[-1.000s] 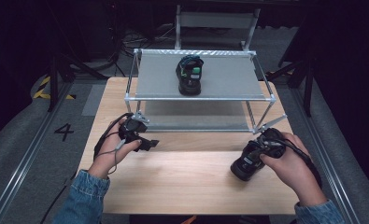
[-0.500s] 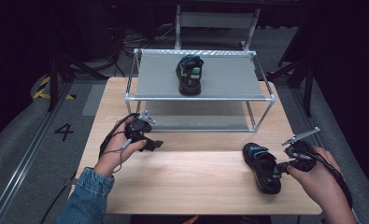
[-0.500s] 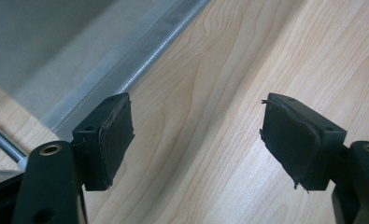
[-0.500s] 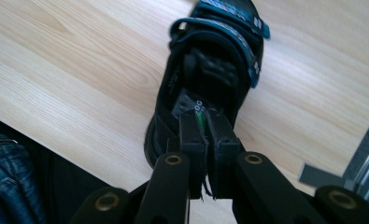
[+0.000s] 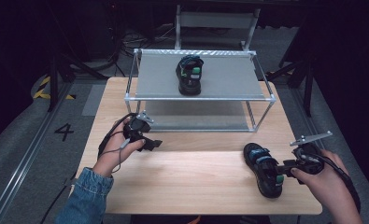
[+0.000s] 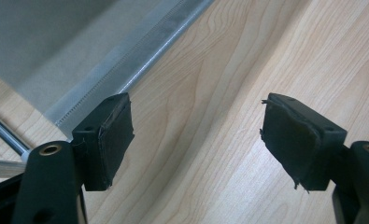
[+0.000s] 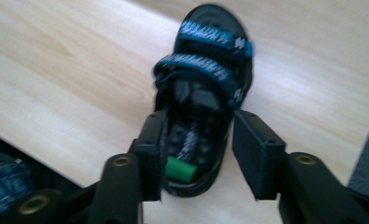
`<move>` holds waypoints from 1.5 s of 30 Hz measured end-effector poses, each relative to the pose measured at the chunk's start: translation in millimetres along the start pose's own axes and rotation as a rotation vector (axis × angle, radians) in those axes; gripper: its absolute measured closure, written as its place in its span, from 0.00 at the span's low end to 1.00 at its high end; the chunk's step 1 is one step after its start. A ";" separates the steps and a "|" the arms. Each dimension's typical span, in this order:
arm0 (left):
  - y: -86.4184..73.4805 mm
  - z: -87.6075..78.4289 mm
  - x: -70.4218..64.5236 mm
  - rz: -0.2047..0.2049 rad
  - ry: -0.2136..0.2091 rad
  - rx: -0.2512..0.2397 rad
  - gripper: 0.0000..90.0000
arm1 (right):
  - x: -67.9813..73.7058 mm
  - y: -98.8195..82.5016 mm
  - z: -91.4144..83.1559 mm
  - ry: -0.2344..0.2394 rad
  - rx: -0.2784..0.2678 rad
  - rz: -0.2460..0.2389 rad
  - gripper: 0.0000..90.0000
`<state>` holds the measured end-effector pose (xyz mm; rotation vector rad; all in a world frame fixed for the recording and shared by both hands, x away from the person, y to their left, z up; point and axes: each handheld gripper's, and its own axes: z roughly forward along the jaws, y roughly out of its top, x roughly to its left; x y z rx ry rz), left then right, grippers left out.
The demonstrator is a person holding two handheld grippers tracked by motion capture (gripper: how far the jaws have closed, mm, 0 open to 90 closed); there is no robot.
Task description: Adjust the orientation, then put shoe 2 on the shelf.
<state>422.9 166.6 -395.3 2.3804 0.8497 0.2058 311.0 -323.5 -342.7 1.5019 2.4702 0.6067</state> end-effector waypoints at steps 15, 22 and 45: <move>-7.8 -3.0 5.7 -0.034 0.004 0.003 0.28 | -11.5 14.5 45.8 -0.028 0.063 -0.101 0.47; -15.7 -10.4 4.9 -0.047 0.029 -0.009 0.28 | -12.4 19.0 67.7 0.006 0.034 -0.163 0.48; -43.5 -28.3 12.3 -0.118 0.068 -0.014 0.28 | 0.8 54.0 40.5 -0.004 -0.002 -0.258 0.81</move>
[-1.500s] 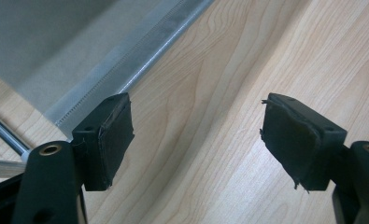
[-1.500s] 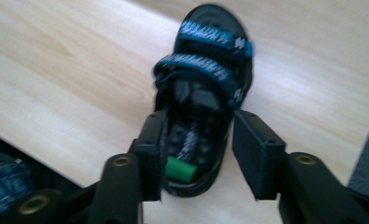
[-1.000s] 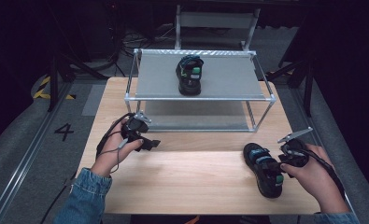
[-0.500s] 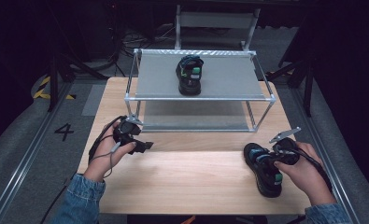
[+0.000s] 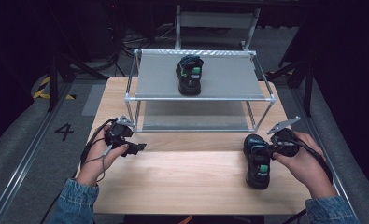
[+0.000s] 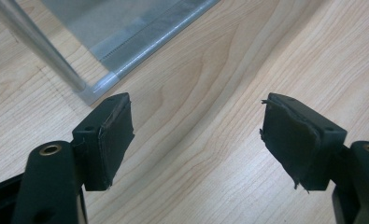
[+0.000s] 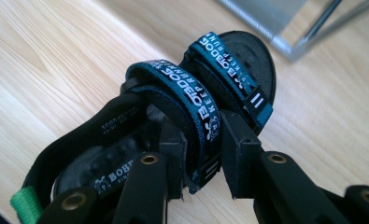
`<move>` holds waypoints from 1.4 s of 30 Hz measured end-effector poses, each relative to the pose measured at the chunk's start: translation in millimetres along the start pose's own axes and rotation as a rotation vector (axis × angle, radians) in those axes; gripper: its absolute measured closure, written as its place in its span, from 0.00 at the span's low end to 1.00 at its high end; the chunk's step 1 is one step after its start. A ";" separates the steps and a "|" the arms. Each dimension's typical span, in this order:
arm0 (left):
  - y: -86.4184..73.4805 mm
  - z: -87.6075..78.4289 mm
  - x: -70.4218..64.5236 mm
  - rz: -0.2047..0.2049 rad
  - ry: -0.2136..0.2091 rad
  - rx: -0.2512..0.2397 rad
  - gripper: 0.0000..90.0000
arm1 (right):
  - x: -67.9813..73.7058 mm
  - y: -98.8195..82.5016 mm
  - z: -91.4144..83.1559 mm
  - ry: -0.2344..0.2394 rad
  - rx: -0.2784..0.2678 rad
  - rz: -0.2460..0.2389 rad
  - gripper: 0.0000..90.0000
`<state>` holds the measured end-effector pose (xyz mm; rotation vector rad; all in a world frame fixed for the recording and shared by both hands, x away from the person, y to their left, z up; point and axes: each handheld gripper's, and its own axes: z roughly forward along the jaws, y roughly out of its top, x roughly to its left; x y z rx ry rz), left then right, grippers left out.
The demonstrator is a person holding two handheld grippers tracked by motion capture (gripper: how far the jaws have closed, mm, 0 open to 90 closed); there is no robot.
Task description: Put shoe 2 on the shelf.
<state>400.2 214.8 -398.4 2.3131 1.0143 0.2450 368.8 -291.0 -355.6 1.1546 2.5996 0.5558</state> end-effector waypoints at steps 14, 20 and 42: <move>-2.9 -1.5 7.3 -0.033 0.008 -0.005 0.28 | 5.4 47.1 -55.3 0.034 -0.070 0.003 0.81; -3.9 -1.8 11.6 -0.063 0.005 -0.008 0.28 | 3.9 63.0 -76.8 0.036 -0.095 0.011 0.80; -8.4 4.7 23.0 -0.100 0.003 0.040 0.25 | 0.5 113.9 -118.3 0.071 -0.156 0.008 0.80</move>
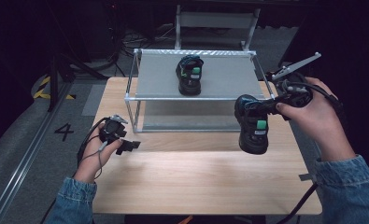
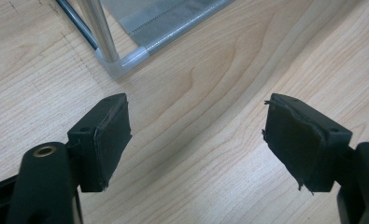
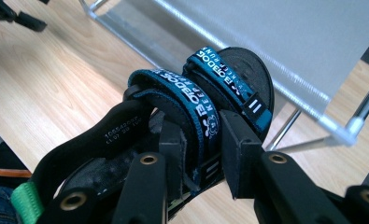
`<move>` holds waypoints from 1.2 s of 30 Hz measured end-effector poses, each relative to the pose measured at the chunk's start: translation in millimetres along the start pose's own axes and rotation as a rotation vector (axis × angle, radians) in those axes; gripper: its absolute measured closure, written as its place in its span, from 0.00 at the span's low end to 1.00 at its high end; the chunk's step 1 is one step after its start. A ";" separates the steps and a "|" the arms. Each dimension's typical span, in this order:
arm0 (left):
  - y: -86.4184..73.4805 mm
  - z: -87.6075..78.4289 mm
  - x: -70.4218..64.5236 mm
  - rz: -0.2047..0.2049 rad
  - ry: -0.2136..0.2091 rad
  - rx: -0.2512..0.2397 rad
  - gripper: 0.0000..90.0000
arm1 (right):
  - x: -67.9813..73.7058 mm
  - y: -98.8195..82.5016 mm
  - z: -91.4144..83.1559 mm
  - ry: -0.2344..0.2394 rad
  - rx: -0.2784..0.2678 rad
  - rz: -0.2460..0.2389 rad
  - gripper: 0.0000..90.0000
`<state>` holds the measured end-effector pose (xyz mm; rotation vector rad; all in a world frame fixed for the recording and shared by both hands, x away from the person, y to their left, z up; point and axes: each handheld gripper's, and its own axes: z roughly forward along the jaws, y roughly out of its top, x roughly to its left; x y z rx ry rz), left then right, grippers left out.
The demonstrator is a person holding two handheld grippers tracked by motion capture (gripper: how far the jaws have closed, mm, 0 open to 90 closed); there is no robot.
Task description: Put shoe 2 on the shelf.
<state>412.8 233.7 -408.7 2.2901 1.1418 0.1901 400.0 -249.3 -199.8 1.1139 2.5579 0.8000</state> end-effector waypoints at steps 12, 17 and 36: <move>-10.4 -2.4 -0.1 0.018 0.014 0.010 0.24 | -6.2 36.9 2.6 -0.008 -0.021 -0.020 0.80; -17.8 -6.1 -0.7 0.017 0.026 0.006 0.23 | -13.1 54.1 8.8 -0.010 -0.029 -0.020 0.80; -42.1 -16.2 4.3 -0.006 0.050 0.015 0.23 | -37.0 107.0 38.4 -0.020 -0.036 -0.026 0.80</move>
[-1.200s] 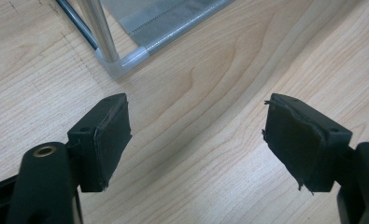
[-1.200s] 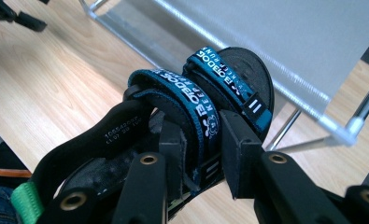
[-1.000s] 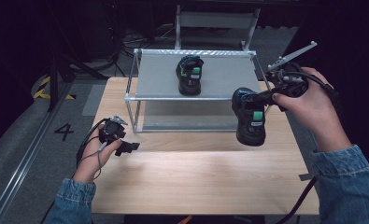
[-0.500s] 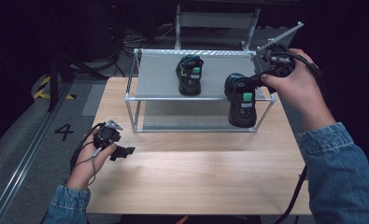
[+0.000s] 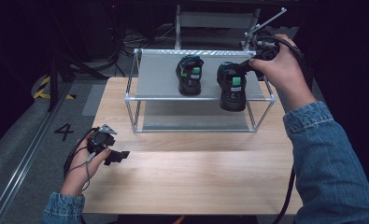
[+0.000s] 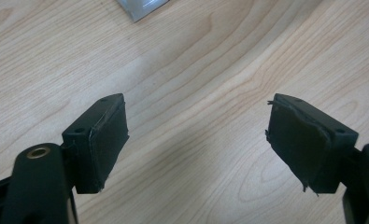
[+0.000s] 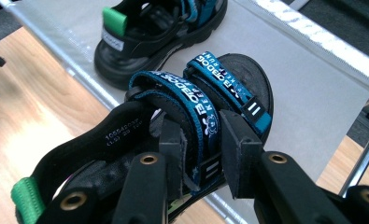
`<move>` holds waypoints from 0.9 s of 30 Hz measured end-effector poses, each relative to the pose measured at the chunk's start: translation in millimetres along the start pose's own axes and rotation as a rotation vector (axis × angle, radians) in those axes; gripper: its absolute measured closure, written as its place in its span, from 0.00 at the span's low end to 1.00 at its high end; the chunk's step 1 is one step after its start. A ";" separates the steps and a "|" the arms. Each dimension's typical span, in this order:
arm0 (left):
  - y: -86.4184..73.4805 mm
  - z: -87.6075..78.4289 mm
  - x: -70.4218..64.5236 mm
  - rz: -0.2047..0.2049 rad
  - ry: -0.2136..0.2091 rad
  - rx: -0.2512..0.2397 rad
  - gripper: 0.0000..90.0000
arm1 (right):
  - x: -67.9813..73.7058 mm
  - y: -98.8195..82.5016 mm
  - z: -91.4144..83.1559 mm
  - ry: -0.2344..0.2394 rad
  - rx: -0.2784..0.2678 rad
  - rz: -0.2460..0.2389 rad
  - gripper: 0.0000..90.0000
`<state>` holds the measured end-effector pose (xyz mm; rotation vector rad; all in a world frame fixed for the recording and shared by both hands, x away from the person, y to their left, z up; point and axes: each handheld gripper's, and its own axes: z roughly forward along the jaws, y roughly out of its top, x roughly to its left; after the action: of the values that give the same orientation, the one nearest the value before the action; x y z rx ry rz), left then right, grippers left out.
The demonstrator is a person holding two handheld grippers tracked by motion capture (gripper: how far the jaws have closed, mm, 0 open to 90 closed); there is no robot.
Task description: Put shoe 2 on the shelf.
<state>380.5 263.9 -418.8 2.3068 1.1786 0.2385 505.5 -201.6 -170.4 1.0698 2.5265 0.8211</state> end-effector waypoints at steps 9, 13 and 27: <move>-9.5 -4.4 2.4 -0.012 0.006 0.008 0.23 | -10.0 15.8 23.1 0.001 0.001 0.000 0.80; -12.8 -6.3 3.4 -0.015 0.013 0.010 0.23 | -13.6 20.5 33.0 0.011 -0.002 0.008 0.80; -17.0 -7.9 5.4 -0.021 0.014 0.012 0.23 | -20.8 36.7 56.1 0.011 0.002 0.008 0.80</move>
<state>368.8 279.2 -421.6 2.3049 1.2137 0.2411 566.0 -173.9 -192.7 1.0798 2.5345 0.8288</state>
